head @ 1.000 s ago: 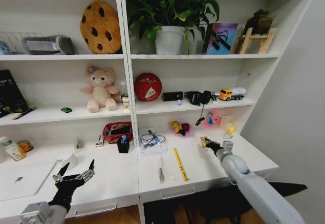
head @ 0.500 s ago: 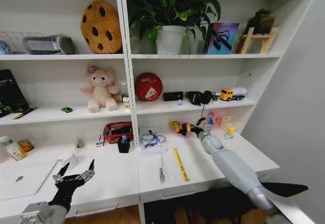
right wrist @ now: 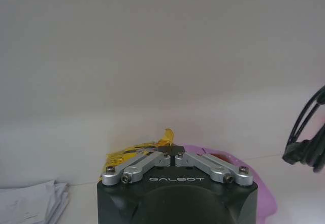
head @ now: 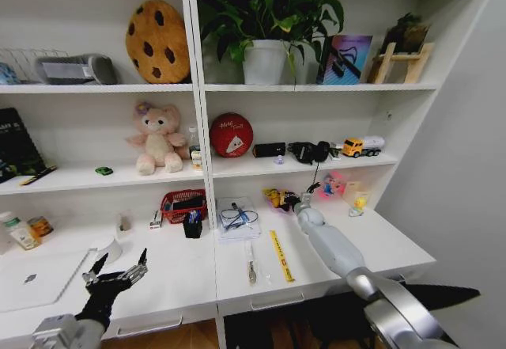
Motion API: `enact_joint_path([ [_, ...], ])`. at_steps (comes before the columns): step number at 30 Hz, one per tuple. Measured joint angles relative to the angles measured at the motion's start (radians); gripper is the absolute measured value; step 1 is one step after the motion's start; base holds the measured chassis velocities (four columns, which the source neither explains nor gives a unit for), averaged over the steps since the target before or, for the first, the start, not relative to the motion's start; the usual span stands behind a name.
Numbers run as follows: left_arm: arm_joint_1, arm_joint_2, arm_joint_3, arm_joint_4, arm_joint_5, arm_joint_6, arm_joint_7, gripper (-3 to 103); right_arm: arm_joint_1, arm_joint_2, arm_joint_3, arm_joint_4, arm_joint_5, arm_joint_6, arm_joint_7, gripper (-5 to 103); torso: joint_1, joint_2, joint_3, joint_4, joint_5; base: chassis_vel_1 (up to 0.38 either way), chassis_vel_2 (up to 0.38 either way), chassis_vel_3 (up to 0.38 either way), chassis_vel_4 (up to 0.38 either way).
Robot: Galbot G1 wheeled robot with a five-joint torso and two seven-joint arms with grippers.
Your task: Organize the objects on the table.
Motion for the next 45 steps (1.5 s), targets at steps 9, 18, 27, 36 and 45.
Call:
enact_joint_path([
  [9,0.0,0.0,0.0,0.0,0.0,0.0,0.0,100,-0.013,0.0,0.017,-0.043,-0.002,0.038,0.02,10,0.0,0.0,0.0,0.0,0.0003,0.0,0.0,0.0,0.0],
  [18,0.0,0.0,0.0,0.0,0.0,0.0,0.0,100,-0.077,-0.031,0.028,0.031,0.016,0.019,0.022,37,0.0,0.0,0.0,0.0003,0.0005,0.0,0.0,0.0,0.0],
  [27,0.0,0.0,0.0,0.0,0.0,0.0,0.0,100,-0.271,-0.23,0.025,0.396,0.025,-0.027,0.086,77,0.0,0.0,0.0,-0.0003,0.0004,0.0,0.0,0.0,0.0],
  [36,0.0,0.0,0.0,0.0,0.0,0.0,0.0,100,-0.651,-0.393,0.265,0.849,-0.019,-0.089,0.122,100,0.0,0.0,0.0,-0.0002,0.0002,0.0,0.0,0.0,0.0],
  [45,0.0,0.0,0.0,0.0,0.0,0.0,0.0,100,-1.124,-0.415,0.611,1.248,-0.03,-0.073,0.144,100,0.0,0.0,0.0,-0.0001,0.0003,0.0,0.0,0.0,0.0],
])
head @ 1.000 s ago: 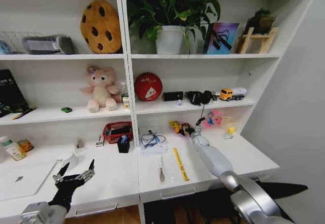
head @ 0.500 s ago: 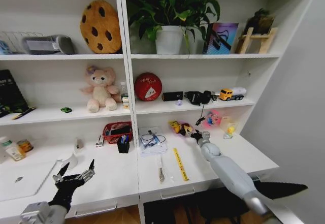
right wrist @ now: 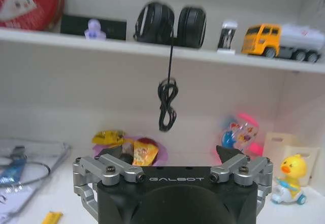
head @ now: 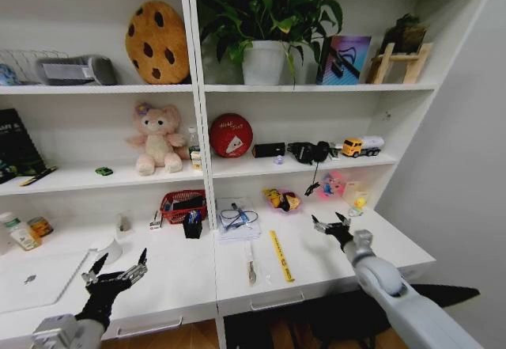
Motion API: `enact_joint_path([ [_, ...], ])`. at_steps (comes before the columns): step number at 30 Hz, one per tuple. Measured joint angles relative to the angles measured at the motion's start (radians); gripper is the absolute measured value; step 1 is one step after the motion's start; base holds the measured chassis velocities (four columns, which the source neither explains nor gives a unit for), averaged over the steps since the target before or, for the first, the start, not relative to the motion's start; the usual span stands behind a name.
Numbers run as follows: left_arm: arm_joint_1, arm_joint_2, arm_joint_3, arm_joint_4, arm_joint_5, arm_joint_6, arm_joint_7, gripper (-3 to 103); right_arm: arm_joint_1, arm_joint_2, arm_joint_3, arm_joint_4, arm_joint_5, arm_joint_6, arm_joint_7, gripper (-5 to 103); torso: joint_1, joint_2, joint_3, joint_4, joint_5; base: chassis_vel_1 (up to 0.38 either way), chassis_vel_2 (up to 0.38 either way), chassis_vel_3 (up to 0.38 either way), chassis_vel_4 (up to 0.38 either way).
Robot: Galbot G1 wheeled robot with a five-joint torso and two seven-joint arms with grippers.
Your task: Organize the objects on the table.
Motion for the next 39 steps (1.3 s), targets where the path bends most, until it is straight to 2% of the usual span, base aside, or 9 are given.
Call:
enact_joint_path([
  [3,0.0,0.0,0.0,0.0,0.0,0.0,0.0,100,-0.203,0.067,0.134,0.152,-0.065,0.023,-0.007,100,0.0,0.0,0.0,0.0002,0.0,0.0,0.0,0.0,0.0],
  [4,0.0,0.0,0.0,0.0,0.0,0.0,0.0,100,-0.203,0.067,0.134,0.152,-0.065,0.023,-0.007,100,0.0,0.0,0.0,0.0002,0.0,0.0,0.0,0.0,0.0],
  [6,0.0,0.0,0.0,0.0,0.0,0.0,0.0,100,-0.341,0.139,0.214,0.24,-0.097,0.059,-0.037,100,0.0,0.0,0.0,0.0,-0.0001,0.0,0.0,0.0,0.0],
  [9,0.0,0.0,0.0,0.0,0.0,0.0,0.0,100,-0.402,0.177,0.247,0.277,-0.097,0.073,-0.056,100,0.0,0.0,0.0,0.0002,-0.0001,0.0,0.0,0.0,0.0],
  [12,0.0,0.0,0.0,0.0,0.0,0.0,0.0,100,-0.506,0.285,0.277,0.308,-0.16,0.164,-0.101,100,0.0,0.0,0.0,0.0001,-0.0002,0.0,0.0,0.0,0.0],
  [13,0.0,0.0,0.0,0.0,0.0,0.0,0.0,100,-0.506,0.285,0.277,0.308,-0.16,0.164,-0.101,100,0.0,0.0,0.0,0.0001,-0.0002,0.0,0.0,0.0,0.0],
  [15,0.0,0.0,0.0,0.0,0.0,0.0,0.0,100,-0.536,0.332,0.273,0.308,-0.188,0.196,-0.104,100,0.0,0.0,0.0,-0.0001,0.0,0.0,0.0,0.0,0.0],
  [39,0.0,0.0,0.0,0.0,0.0,0.0,0.0,100,-0.525,0.338,0.259,0.297,-0.19,0.2,-0.099,100,0.0,0.0,0.0,0.0002,0.0001,0.0,0.0,0.0,0.0],
])
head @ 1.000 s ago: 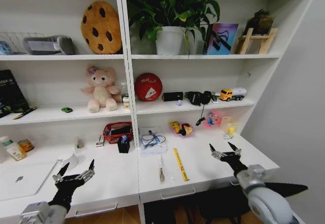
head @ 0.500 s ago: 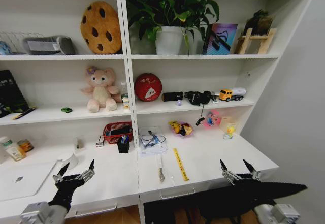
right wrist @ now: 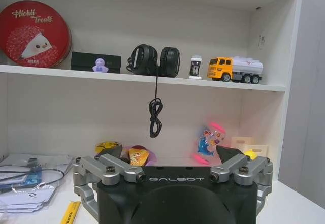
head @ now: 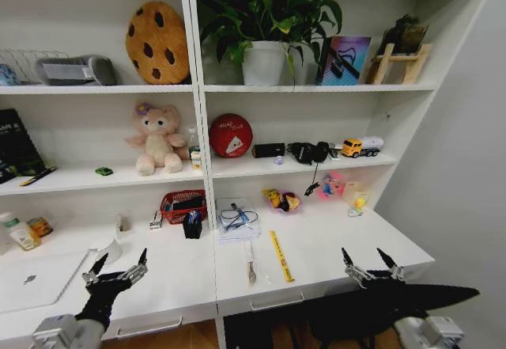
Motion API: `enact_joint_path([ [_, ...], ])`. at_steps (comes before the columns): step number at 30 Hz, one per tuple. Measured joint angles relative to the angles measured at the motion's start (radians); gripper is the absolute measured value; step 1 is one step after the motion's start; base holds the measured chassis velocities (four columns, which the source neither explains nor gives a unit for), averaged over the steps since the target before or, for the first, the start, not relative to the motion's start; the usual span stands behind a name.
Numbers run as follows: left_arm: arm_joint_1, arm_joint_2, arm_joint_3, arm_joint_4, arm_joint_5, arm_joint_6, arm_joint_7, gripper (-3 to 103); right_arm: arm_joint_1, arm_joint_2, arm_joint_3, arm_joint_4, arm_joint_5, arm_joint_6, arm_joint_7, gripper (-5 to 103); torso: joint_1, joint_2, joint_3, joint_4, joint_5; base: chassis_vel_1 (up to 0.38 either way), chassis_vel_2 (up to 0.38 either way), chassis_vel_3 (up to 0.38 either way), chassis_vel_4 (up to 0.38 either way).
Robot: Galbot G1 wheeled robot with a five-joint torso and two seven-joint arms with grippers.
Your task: Organize the objects on the table.
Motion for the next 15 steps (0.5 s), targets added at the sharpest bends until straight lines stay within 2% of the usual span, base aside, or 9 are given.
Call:
enact_joint_path([
  [4,0.0,0.0,0.0,0.0,0.0,0.0,0.0,100,0.001,0.0,0.0,0.0,0.0,-0.001,0.0,100,0.0,0.0,0.0,0.0,0.0,0.017,0.013,-0.011,-0.015],
  [10,0.0,0.0,0.0,0.0,0.0,0.0,0.0,100,0.002,-0.001,-0.002,-0.001,0.001,-0.002,0.001,100,0.0,0.0,0.0,-0.0002,-0.0008,0.116,0.126,-0.113,-0.116],
  [15,0.0,0.0,0.0,0.0,0.0,0.0,0.0,100,0.002,-0.001,-0.002,-0.002,0.001,-0.002,0.001,100,0.0,0.0,0.0,0.0002,0.0001,0.047,0.028,-0.029,-0.029],
])
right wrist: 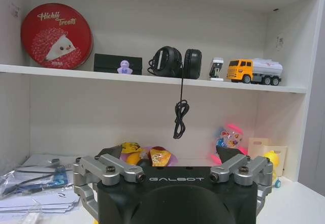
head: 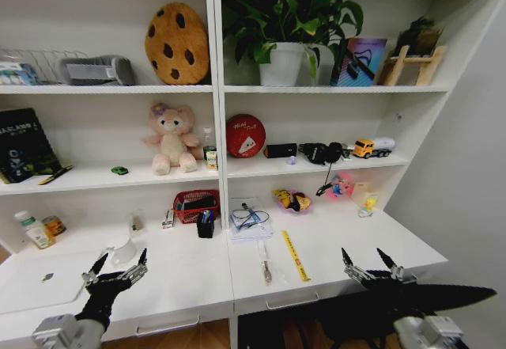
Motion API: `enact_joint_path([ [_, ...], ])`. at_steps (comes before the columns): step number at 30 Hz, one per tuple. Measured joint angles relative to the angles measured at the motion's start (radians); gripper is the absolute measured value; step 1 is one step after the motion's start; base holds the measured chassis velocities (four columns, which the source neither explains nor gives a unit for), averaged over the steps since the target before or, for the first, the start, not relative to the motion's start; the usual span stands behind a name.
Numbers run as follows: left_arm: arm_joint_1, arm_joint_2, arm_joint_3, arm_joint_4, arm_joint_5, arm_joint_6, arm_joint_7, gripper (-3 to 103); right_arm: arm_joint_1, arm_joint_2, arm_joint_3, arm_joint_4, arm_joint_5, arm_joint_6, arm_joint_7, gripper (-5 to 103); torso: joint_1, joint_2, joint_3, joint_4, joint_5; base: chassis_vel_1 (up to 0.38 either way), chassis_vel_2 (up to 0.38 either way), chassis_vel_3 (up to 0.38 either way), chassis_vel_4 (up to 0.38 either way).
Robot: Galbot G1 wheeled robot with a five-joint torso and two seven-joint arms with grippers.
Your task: Organize the objects on the table.
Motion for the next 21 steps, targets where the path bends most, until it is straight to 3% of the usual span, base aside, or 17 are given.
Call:
enact_joint_path([
  [8,0.0,0.0,0.0,0.0,0.0,0.0,0.0,100,0.0,0.0,0.0,-0.001,0.0,0.0,0.0,100,0.0,0.0,0.0,-0.0001,0.0002,0.036,0.029,-0.038,-0.038],
  [12,0.0,0.0,0.0,0.0,0.0,0.0,0.0,100,0.0,0.0,-0.001,-0.001,0.001,0.0,0.0,100,0.0,0.0,0.0,-0.0003,-0.0012,0.189,0.189,-0.204,-0.185],
  [13,0.0,0.0,0.0,0.0,0.0,0.0,0.0,100,0.0,0.0,-0.001,-0.001,0.001,0.0,0.0,100,0.0,0.0,0.0,-0.0002,0.0002,0.213,0.253,-0.254,-0.223],
  [21,0.0,0.0,0.0,0.0,0.0,0.0,0.0,100,0.0,0.0,-0.001,-0.001,0.001,-0.001,0.0,100,0.0,0.0,0.0,-0.0004,-0.0003,0.252,0.273,-0.269,-0.252],
])
